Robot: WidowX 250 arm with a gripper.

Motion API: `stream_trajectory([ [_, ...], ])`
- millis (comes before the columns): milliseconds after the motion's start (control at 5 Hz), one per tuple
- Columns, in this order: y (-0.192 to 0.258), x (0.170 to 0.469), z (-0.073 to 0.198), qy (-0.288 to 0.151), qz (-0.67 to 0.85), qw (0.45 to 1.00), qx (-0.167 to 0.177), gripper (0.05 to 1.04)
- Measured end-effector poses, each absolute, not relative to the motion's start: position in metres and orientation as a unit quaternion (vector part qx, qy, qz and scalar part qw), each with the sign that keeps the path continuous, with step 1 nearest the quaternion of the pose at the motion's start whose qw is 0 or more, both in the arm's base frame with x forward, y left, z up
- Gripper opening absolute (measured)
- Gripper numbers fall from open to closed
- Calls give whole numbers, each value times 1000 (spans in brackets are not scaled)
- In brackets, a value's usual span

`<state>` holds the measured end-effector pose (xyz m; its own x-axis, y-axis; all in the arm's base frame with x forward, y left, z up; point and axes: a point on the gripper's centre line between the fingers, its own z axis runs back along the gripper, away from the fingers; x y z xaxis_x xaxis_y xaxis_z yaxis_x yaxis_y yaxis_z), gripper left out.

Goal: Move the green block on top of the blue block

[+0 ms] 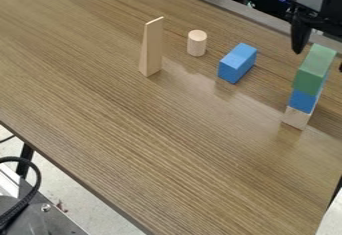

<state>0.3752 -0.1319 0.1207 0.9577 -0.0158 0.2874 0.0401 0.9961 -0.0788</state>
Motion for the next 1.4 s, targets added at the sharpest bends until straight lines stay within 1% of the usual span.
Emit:
stream_trajectory([
  [200, -132, 378, 122, -146, -12, 988, -41, 997],
  [400, -131, 381, 106, -130, -10, 991, -28, 950],
  [600, -124, 384, 75, -100, -3, 995, -9, 668],
  [800, -122, 390, 73, -102, 4, 995, -9, 611],
  [1000, -116, 392, 75, -109, 11, 994, -16, 611],
  [1200, -90, 389, 95, -145, 37, 988, -35, 611],
  [1400, -65, 386, 135, -203, 65, 975, -60, 610],
])
